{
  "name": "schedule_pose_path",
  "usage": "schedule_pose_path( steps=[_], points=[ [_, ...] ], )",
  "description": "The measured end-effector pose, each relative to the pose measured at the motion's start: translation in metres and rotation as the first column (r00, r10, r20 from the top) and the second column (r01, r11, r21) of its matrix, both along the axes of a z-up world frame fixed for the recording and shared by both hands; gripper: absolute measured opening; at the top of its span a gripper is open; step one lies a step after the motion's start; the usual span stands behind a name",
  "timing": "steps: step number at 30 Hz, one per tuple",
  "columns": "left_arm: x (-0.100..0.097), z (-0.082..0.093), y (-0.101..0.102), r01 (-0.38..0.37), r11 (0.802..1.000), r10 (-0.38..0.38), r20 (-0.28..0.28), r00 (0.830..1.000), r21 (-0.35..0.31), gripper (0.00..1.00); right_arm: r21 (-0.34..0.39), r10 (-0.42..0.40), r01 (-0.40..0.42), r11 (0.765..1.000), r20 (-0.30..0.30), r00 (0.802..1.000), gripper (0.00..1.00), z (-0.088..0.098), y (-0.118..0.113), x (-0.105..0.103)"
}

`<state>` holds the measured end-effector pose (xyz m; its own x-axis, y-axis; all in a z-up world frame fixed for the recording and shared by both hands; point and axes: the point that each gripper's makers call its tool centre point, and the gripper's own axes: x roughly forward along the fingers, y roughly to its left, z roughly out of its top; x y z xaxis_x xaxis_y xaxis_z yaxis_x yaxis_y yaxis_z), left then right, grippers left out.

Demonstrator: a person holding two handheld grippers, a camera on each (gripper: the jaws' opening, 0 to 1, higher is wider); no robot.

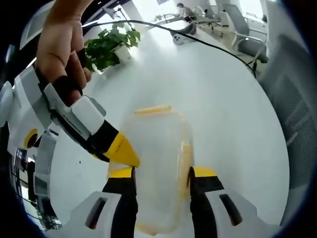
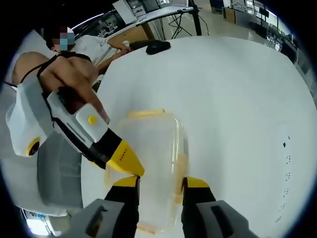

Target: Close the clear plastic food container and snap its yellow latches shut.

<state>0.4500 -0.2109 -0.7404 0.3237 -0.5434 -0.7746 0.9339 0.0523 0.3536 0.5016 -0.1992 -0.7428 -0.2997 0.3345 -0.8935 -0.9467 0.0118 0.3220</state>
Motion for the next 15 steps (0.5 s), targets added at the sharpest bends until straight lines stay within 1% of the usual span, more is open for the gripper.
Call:
schedule_pose_path(
  steps=[4, 7, 10, 11, 15],
  points=[
    [0.0002, -0.0002, 0.0000, -0.005, 1.000, 0.005, 0.003, 1.000, 0.003, 0.39, 0.002, -0.012, 0.012, 1.000, 0.008, 1.000, 0.31, 0.0007, -0.0003, -0.0005],
    [0.0001, 0.0004, 0.0001, -0.003, 1.000, 0.003, 0.002, 1.000, -0.004, 0.39, -0.023, -0.004, 0.005, 1.000, 0.031, 0.999, 0.32, 0.0024, 0.0012, -0.0014],
    [0.0004, 0.0010, -0.0002, -0.002, 1.000, 0.002, 0.000, 1.000, -0.003, 0.39, -0.036, 0.014, -0.012, 0.999, 0.063, 0.998, 0.32, 0.0040, 0.0012, -0.0025],
    [0.0001, 0.0013, -0.0005, -0.002, 1.000, 0.002, 0.000, 1.000, -0.002, 0.40, -0.036, 0.014, -0.012, 0.999, 0.065, 0.998, 0.32, 0.0041, 0.0011, -0.0030],
    [-0.0010, 0.0030, -0.0016, -0.004, 1.000, 0.004, -0.003, 1.000, 0.003, 0.41, -0.035, -0.035, 0.038, 0.999, 0.067, 0.997, 0.32, 0.0050, -0.0023, -0.0017]
  ],
)
